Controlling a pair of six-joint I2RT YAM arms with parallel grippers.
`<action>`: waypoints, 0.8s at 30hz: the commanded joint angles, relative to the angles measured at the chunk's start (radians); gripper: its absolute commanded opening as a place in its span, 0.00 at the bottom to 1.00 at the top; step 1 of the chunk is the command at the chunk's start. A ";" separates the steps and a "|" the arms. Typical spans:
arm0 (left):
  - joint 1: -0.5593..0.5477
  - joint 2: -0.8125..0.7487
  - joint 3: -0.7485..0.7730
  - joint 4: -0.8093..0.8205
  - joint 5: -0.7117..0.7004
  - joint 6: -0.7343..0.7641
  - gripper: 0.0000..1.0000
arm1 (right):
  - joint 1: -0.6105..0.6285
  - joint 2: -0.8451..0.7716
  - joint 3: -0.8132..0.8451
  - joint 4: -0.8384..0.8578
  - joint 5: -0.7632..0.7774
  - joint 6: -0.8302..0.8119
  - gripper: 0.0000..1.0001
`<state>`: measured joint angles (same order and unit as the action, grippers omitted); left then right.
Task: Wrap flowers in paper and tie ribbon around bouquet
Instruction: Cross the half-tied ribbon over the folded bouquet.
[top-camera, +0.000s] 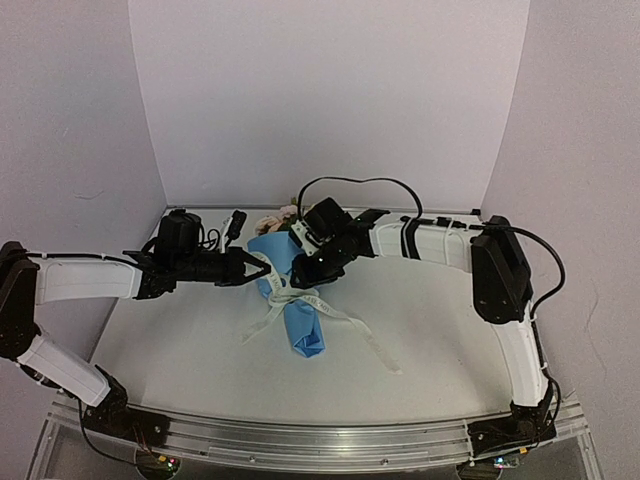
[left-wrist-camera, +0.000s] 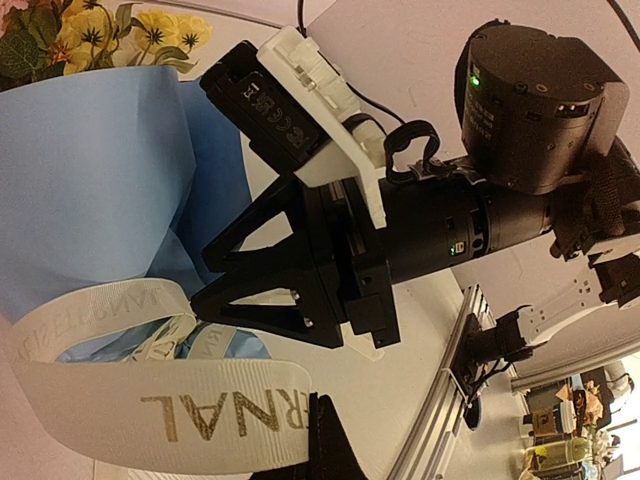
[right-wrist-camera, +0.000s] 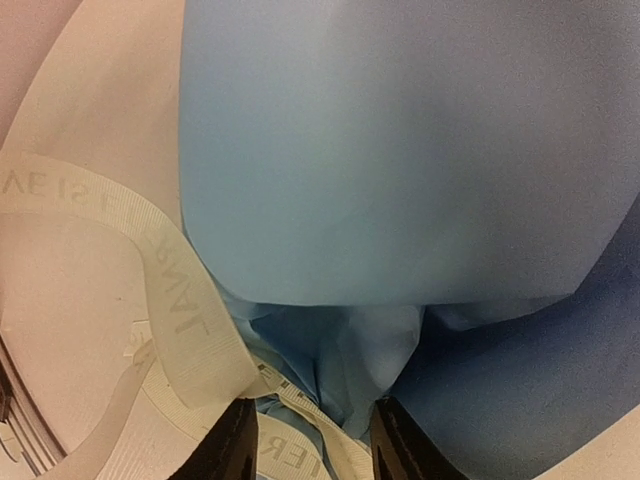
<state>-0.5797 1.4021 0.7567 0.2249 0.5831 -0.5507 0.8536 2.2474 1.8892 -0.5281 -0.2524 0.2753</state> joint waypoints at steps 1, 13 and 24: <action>-0.003 -0.001 0.026 0.002 -0.001 0.012 0.00 | 0.002 0.030 0.049 -0.022 0.020 -0.034 0.39; -0.003 -0.012 0.024 -0.027 -0.044 0.012 0.00 | 0.002 0.038 0.042 -0.052 0.014 -0.065 0.33; -0.003 -0.005 0.030 -0.048 -0.048 0.015 0.00 | 0.002 -0.007 0.023 -0.050 0.076 -0.051 0.05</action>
<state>-0.5797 1.4021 0.7567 0.1810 0.5462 -0.5503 0.8536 2.2795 1.9095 -0.5729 -0.2219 0.2222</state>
